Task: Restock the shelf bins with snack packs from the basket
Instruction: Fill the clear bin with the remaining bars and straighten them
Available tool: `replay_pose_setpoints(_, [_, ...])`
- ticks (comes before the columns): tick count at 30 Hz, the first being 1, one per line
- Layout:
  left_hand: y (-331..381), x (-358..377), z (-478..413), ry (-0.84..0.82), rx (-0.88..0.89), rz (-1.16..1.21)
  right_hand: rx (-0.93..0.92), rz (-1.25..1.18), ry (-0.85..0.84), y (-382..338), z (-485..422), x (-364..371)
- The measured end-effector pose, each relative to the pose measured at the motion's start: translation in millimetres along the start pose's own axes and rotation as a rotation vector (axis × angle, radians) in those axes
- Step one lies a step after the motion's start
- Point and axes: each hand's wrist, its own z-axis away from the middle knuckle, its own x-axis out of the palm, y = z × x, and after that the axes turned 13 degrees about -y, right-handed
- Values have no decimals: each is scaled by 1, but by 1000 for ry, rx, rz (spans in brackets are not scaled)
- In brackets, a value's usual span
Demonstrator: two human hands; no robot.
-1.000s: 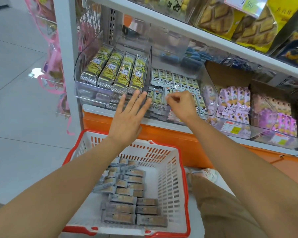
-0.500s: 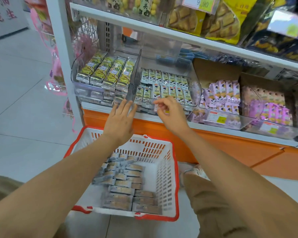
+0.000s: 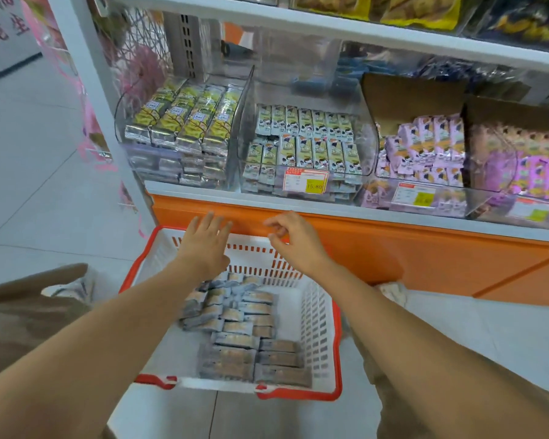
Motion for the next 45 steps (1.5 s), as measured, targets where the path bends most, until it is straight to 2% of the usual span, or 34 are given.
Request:
replay_pose_setpoints(4, [-12,32,-29,-27,21,20,91,-38,-91,27,-8,40])
replay_pose_setpoints(17, [-31,115,-83,130,22,175,387,-55,-551,100,-9,167])
replay_pose_setpoints(21, [-24,128,-90,194,-14,193,526,-226,-655,111,1,201])
replay_pose_setpoints(24, [-21,131,-92,198,-13,202,522,-235,-735,113,3,221])
replay_pose_setpoints(31, [-22,128,-91,204,-14,202,641,-305,-534,109,-2,231])
replay_pose_setpoints(35, [-20,122,-88,158,-26,177,632,-355,-476,109,2,208])
replay_pose_setpoints(41, [-18,103,-77,106,-18,207,559,-572,-349,103,19,153])
replay_pose_setpoints(43, [-15,93,-69,109,40,219,566,-654,-277,97,23,132])
replay_pose_setpoints(45, [-10,84,-59,73,179,257,565,-743,-198,86,25,108])
